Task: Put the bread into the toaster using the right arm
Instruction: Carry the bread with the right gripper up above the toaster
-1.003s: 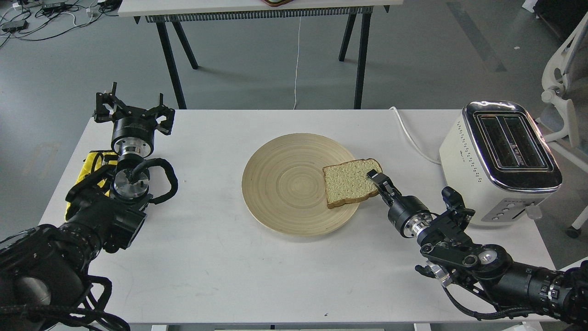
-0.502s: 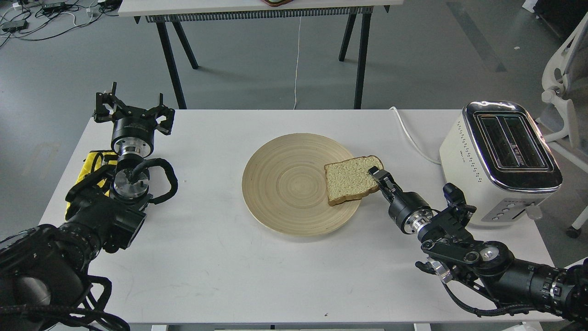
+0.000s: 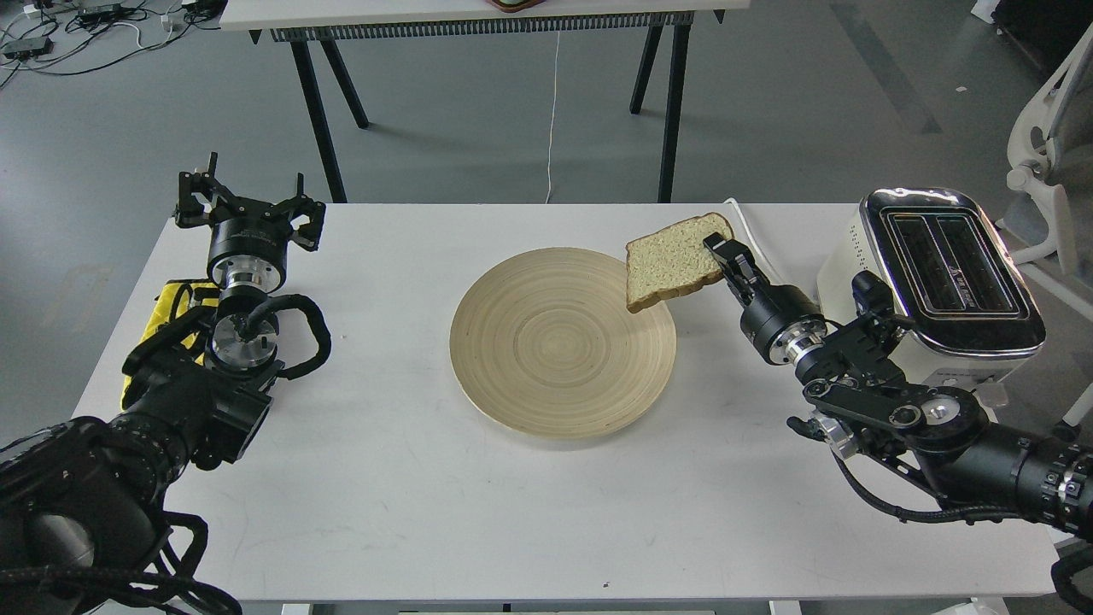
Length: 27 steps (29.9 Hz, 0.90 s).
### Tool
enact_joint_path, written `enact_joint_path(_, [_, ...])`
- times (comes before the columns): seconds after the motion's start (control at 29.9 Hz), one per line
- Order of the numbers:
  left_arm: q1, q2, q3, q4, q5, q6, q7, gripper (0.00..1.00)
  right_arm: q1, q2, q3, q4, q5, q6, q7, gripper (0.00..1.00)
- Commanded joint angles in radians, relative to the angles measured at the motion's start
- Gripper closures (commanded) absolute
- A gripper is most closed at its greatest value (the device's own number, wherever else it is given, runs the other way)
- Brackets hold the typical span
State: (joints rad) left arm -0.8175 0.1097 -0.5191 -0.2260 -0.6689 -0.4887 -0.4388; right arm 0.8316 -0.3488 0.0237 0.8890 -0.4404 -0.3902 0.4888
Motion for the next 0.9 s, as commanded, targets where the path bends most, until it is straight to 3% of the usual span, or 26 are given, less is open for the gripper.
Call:
enact_joint_path(0.0, [0.0,0.001,0.001,0.0,0.0,0.0,0.0,0.0,0.037,-0.094,0.03,0.054,0.0,0.002,0.0,0.87])
enact_joint_path(0.1, [0.0,-0.001,0.001,0.0,0.0,0.0,0.0,0.0,0.047,-0.171,0.059,0.116,0.0,0.002,0.0,0.87])
enact_joint_path(0.53, [0.0,0.001,0.001,0.0,0.0,0.0,0.0,0.0,0.046,-0.705,0.125,0.427,-0.011,0.002,0.0,0.87])
enact_joint_path(0.87, [0.0,-0.001,-0.001,0.0,0.0,0.0,0.0,0.0,-0.061,-0.814,0.113,0.416,-0.109,-0.001,0.0,0.87])
